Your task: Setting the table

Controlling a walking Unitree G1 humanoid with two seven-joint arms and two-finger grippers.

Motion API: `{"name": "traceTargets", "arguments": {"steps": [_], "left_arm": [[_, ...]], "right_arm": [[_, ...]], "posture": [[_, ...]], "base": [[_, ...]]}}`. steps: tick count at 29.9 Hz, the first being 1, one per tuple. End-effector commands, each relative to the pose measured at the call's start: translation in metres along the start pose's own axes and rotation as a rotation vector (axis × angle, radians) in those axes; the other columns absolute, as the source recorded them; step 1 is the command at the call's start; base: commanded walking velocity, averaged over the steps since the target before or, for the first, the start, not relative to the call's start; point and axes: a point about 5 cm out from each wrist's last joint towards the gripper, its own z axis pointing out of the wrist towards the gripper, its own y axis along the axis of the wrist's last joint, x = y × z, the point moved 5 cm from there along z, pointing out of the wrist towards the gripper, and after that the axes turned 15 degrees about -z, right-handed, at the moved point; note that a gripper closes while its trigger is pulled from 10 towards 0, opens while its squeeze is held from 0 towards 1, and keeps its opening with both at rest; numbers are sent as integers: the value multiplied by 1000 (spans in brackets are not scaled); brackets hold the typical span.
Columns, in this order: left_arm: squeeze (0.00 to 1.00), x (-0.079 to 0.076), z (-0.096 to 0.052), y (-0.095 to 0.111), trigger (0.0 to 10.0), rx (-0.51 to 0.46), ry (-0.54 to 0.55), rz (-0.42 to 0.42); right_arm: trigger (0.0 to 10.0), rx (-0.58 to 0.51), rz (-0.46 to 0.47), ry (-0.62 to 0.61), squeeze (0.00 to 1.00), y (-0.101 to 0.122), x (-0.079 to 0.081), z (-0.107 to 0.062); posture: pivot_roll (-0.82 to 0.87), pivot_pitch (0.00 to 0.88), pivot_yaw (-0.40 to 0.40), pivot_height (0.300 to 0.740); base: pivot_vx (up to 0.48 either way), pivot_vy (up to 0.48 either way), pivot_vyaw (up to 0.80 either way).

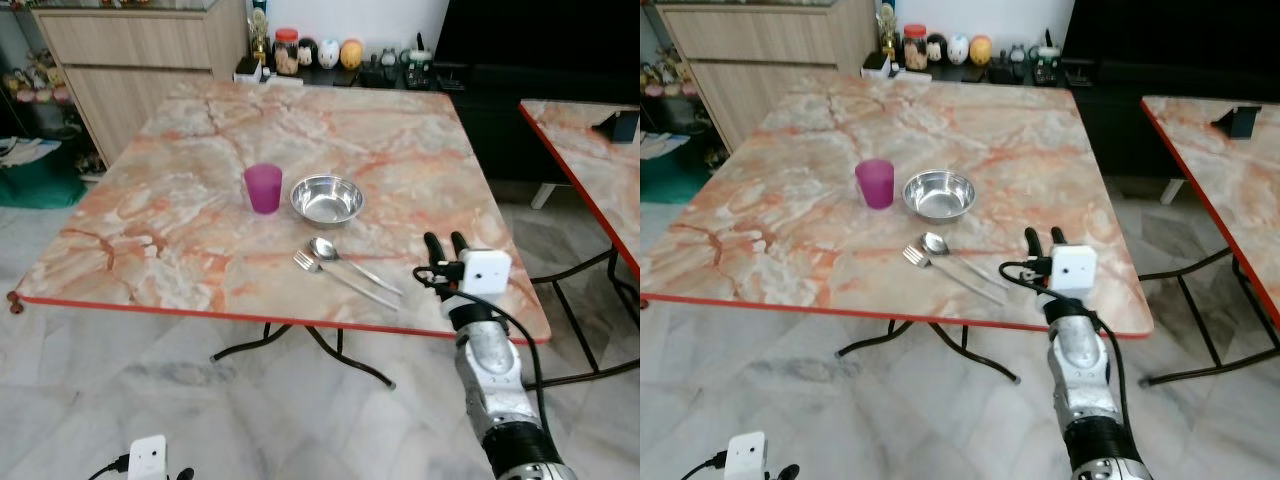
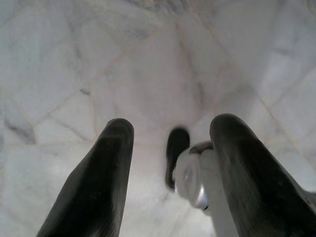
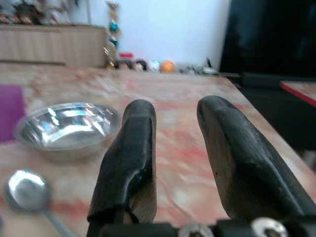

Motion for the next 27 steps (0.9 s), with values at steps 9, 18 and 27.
{"name": "traceTargets", "arguments": {"steps": [9,18,27], "left_arm": [[0,4,0,-1,10000,8,14,-2],[0,2,0,1,10000,-1,11,0],[0,-1,1,4,10000,-18,10,5]], "right_arm": [[10000,-9,25,37,0,6,10,1],[10000,-14,29,74,0,8,16,-1],[10000,-15,39,73,0,10,14,1]], "posture": [[17,0,-64,740],[13,0,-64,740],[13,0,-64,740]], "base": [[307,0,0],[306,0,258],[220,0,0]]}}
